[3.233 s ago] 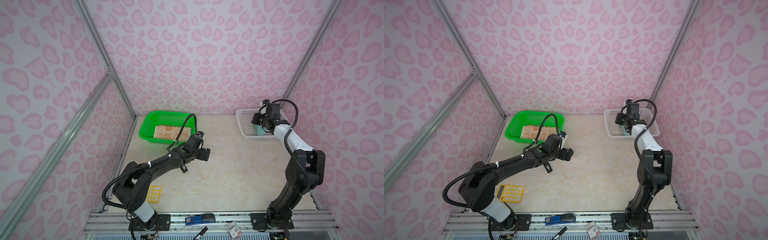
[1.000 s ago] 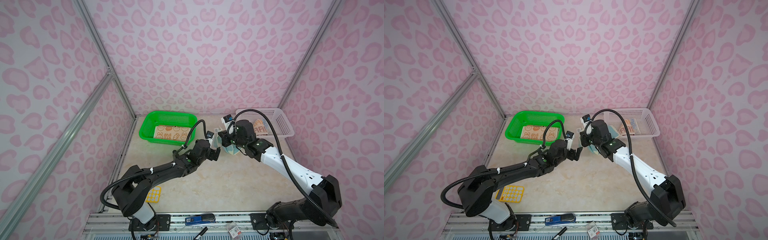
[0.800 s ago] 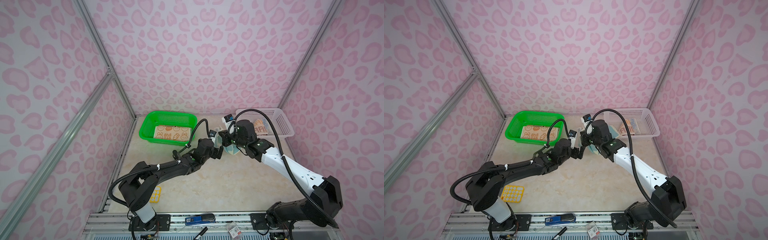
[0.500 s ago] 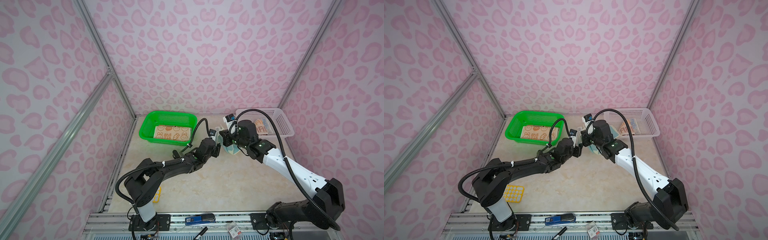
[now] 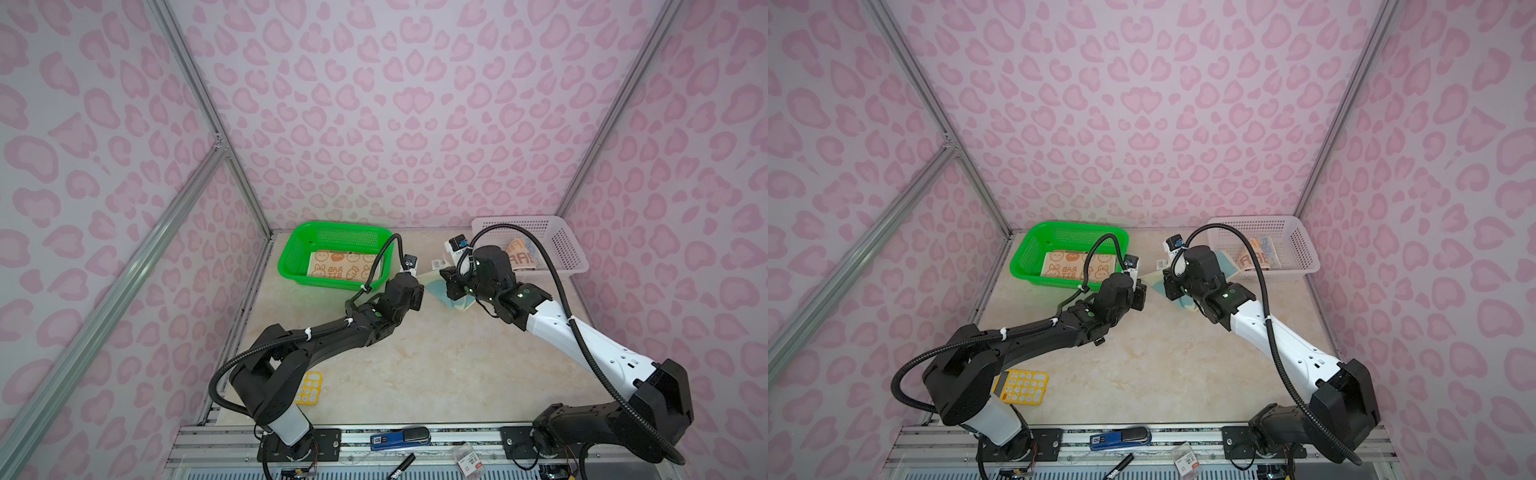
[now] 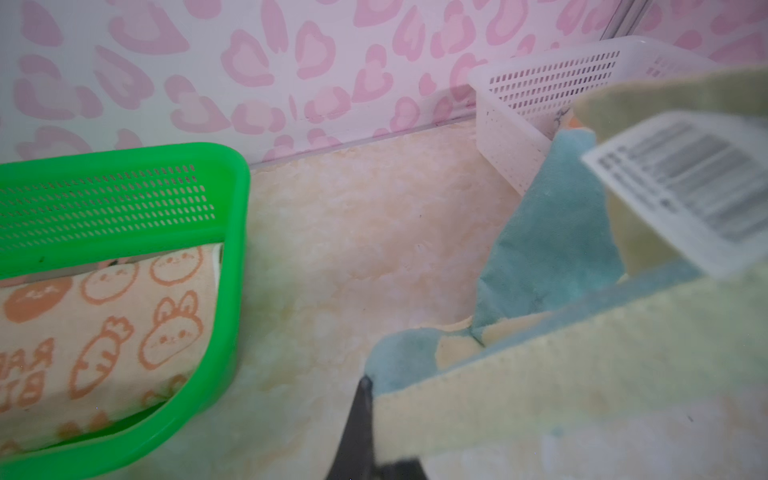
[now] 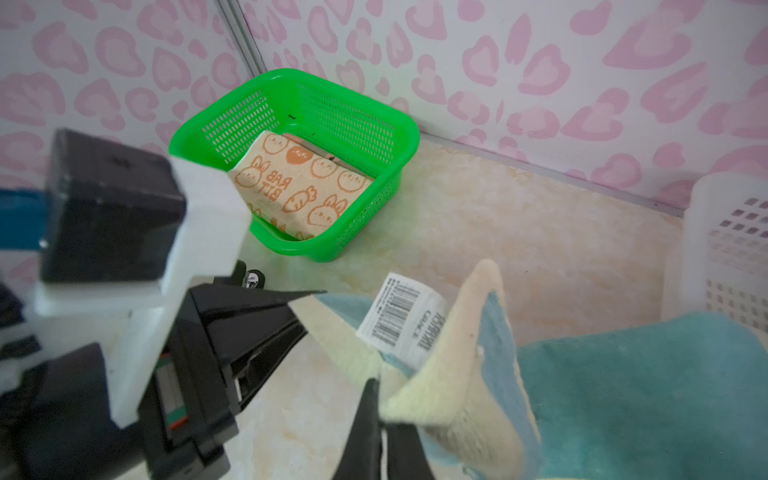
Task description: Fold and stack the towels
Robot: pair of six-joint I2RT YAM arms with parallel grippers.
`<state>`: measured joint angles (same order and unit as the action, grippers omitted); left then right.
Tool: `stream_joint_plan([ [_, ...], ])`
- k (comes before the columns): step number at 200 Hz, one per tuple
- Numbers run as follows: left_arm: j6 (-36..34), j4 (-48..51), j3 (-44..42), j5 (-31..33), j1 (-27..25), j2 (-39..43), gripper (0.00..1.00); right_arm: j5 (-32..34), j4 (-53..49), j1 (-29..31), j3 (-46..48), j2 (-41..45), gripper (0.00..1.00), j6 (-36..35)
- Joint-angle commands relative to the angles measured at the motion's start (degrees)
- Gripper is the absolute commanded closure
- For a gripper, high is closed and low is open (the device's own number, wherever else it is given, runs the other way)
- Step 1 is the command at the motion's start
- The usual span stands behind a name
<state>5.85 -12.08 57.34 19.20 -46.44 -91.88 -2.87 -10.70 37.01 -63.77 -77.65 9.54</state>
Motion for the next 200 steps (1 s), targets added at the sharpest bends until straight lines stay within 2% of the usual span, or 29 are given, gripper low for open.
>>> stream_joint_plan([
  [1, -3.1, 4.6, -1.6, 7.0, 1.5, 3.2, 0.97, 1.7, -0.6, 1.7, 0.6, -1.0, 1.00, -0.4],
  [18, -4.2, 6.0, -2.8, 9.8, 2.7, 5.6, 0.97, 1.5, 0.2, 3.9, 0.8, -2.5, 1.00, 0.2],
  [69, -6.3, 10.6, -5.3, 12.7, 5.2, 11.3, 0.97, -0.2, 2.9, 8.7, -0.3, -8.5, 1.00, 2.9],
  [113, -4.3, 13.0, -6.8, 5.6, 5.4, 9.6, 0.97, -1.1, 3.1, 9.0, 2.1, -11.4, 1.00, 5.6],
  [146, -2.8, 13.8, -7.0, 2.9, 5.1, 7.4, 0.97, -1.5, 0.7, 9.1, 6.4, -11.0, 1.00, 6.2],
  [169, -4.1, 13.5, -7.1, 2.1, 4.8, 7.7, 0.97, -1.6, 3.7, 9.0, 10.3, -9.6, 0.87, 5.2],
  [183, -5.2, 12.7, -7.7, 0.8, 4.6, 8.8, 0.97, -1.5, 8.3, 9.1, 13.0, -8.8, 0.76, 3.5],
  [200, -7.0, 12.3, -8.4, -0.9, 4.1, 10.7, 0.98, -2.5, 14.0, 8.9, 15.3, -7.9, 0.68, -0.1],
])
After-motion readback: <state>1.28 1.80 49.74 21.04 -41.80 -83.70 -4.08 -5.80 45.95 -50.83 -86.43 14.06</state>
